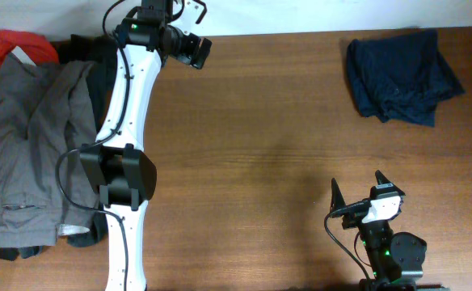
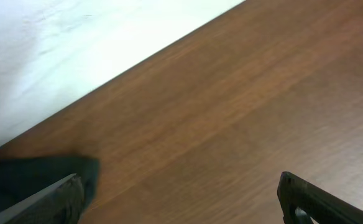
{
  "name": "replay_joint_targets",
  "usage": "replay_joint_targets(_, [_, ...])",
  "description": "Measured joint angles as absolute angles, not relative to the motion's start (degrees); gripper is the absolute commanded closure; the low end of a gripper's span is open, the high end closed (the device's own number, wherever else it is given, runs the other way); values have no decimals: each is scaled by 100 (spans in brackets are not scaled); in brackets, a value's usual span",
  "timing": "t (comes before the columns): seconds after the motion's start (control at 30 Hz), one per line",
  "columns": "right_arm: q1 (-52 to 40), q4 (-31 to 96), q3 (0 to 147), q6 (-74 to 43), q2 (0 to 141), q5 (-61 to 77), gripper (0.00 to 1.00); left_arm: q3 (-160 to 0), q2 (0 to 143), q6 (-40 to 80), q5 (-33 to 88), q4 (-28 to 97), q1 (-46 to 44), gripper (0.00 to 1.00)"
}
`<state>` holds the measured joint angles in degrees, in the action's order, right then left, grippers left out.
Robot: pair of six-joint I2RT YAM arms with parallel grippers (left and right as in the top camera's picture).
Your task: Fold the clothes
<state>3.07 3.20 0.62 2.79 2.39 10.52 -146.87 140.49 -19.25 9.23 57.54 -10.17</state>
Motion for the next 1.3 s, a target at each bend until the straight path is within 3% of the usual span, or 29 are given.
replay_joint_targets(0.23, [307, 322, 62, 279, 239, 1052, 1, -14656, 13753, -1925, 655, 5454, -1015, 1])
replay_joint_targets(0.47, [309, 322, 62, 274, 239, 1037, 1, -13719, 12022, -1925, 545, 4718, -982, 1])
replay_joint_targets(0.67, [307, 322, 62, 276, 228, 1035, 1, -11251, 9904, -1925, 502, 3144, -749, 1])
replay_joint_targets(1.07, [309, 322, 62, 281, 217, 1033, 1, -6560, 7024, -1881, 467, 1455, -213, 1])
replay_joint_targets(1.3, [309, 325, 62, 276, 215, 1035, 2, -3909, 5194, -1796, 486, -563, -145, 1])
